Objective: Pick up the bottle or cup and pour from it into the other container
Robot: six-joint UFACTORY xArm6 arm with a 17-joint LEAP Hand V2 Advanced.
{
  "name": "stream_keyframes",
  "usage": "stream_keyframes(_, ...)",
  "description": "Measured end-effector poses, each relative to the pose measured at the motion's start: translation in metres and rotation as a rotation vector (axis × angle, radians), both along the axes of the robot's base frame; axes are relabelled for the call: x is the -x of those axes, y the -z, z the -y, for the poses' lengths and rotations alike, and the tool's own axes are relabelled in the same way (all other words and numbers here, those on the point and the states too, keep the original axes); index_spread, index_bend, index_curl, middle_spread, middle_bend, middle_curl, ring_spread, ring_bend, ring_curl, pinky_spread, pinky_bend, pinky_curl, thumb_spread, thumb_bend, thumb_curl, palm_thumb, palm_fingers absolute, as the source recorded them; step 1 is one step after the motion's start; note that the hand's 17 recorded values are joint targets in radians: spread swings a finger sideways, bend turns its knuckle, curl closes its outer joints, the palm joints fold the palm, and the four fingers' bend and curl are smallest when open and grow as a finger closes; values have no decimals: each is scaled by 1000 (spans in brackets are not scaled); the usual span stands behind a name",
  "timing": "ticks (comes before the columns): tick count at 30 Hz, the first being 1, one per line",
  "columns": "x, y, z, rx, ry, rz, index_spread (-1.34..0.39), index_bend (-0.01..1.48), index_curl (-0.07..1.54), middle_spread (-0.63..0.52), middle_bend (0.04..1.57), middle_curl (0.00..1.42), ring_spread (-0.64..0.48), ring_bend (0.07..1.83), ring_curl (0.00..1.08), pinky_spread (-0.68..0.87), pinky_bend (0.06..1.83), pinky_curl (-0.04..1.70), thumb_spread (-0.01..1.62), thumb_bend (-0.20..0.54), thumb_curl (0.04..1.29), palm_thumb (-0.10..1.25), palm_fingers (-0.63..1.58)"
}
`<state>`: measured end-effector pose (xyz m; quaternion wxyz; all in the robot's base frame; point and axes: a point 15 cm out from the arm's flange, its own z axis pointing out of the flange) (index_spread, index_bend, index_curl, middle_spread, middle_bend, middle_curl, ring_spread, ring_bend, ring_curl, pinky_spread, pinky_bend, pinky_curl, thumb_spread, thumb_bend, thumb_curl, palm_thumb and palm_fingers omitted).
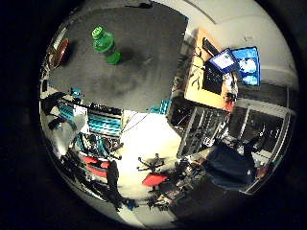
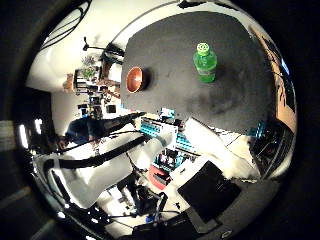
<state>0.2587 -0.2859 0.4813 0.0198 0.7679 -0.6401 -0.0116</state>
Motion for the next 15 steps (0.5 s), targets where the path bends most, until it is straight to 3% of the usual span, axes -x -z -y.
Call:
stream_keyframes(6, -2, 3, 0, -36, 13, 27, -348, 159, 295, -2, 203, 349, 171, 311, 242, 444, 666, 0, 1050, -28, 377, 716, 234)
stream_keyframes(15, -19, 12, 2, -247, 81, 212, -336, 158, 279, 6, 215, 354, 165, 342, 245, 454, 739, -1, 1055, -27, 368, 643, 228)
